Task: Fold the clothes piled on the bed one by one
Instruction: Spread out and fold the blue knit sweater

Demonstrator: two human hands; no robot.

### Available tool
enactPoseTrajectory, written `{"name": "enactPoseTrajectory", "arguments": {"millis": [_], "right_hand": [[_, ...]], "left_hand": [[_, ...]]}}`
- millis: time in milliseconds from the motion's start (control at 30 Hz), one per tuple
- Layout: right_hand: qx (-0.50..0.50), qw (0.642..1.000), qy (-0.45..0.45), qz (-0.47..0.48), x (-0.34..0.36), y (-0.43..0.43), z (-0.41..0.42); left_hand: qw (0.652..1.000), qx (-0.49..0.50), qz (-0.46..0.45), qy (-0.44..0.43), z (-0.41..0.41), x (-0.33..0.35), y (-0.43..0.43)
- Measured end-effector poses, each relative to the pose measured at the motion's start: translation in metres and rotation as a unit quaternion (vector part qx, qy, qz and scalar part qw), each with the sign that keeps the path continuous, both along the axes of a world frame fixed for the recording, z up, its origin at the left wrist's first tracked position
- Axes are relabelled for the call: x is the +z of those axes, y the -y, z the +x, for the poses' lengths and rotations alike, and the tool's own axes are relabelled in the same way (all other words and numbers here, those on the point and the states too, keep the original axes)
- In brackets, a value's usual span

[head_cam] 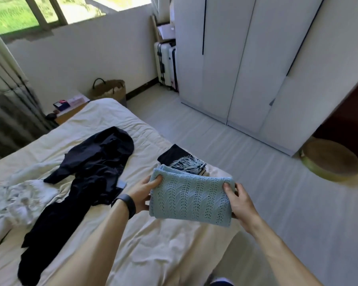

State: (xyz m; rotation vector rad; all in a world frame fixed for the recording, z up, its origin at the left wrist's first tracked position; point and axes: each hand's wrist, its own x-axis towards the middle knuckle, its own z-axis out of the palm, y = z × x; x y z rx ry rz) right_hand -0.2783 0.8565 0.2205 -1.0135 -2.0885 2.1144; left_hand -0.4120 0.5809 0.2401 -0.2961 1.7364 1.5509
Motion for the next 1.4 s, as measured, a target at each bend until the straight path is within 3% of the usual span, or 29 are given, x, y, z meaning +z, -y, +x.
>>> {"name": "enactPoseTrajectory", "arguments": {"millis": [267, 600, 833, 1100, 1167, 1267, 1333, 1400], "right_hand": [[-0.038, 0.993, 0.085, -0.069, -0.082, -0.005, -0.112], [-0.173, 0.969, 0.160, -0.070, -0.190, -0.016, -0.257], [-0.127, 0.971, 0.189, -0.069, -0.240, -0.013, -0.285], [-0.098, 0.968, 0.231, -0.007, -0.261, -0.024, -0.288], [-0.090, 0.965, 0.246, 0.027, -0.254, -0.026, -0.293], [-0.107, 0.940, 0.161, 0.281, -0.234, -0.019, -0.295], [-0.067, 0.892, 0.070, 0.441, -0.222, -0.003, -0.298], [0.011, 0.874, 0.022, 0.485, -0.218, 0.017, -0.310]], "left_hand": [[0.991, 0.020, -0.132, -0.007, -0.136, -0.055, -0.048], [0.959, -0.088, -0.254, -0.096, -0.324, -0.152, -0.134], [0.934, -0.124, -0.302, -0.146, -0.368, -0.218, -0.144], [0.926, -0.127, -0.336, -0.117, -0.366, -0.271, -0.132], [0.904, -0.142, -0.382, -0.132, -0.365, -0.270, -0.132], [0.824, -0.166, -0.458, -0.291, -0.353, -0.254, -0.132], [0.766, -0.201, -0.442, -0.422, -0.338, -0.244, -0.129], [0.712, -0.277, -0.406, -0.502, -0.325, -0.244, -0.126]]}}
